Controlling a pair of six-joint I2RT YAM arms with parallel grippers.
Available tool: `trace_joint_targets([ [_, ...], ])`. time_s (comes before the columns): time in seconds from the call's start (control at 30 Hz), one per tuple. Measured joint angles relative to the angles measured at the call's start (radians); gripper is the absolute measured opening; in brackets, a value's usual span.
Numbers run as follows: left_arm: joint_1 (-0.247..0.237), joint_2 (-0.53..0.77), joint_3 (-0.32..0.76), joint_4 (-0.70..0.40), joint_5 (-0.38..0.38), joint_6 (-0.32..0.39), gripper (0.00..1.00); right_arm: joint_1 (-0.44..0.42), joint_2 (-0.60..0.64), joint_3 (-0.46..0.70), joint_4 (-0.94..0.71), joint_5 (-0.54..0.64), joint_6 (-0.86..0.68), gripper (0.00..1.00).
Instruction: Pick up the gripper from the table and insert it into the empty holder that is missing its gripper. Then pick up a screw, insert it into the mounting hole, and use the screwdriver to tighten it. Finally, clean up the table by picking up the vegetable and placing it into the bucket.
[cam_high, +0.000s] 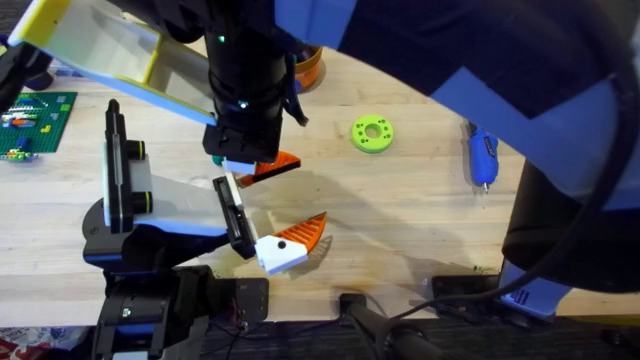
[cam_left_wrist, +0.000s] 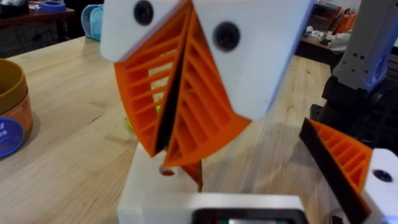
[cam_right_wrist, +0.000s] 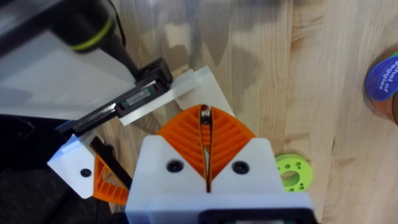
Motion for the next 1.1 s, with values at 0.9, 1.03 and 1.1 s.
trace_joint_targets([
  [0.9, 0.000, 0.000, 0.000, -0.001, 0.000, 0.000, 0.987, -0.003, 0.000, 0.103, -0.029, 0.001, -0.008, 0.010],
  [1.03, 0.000, 0.000, 0.000, -0.001, 0.000, 0.000, 0.987, -0.003, 0.000, 0.103, -0.029, 0.000, -0.008, 0.010],
  [1.1, 0.000, 0.000, 0.000, -0.001, 0.000, 0.000, 0.987, -0.003, 0.000, 0.103, -0.029, 0.000, -0.008, 0.011],
])
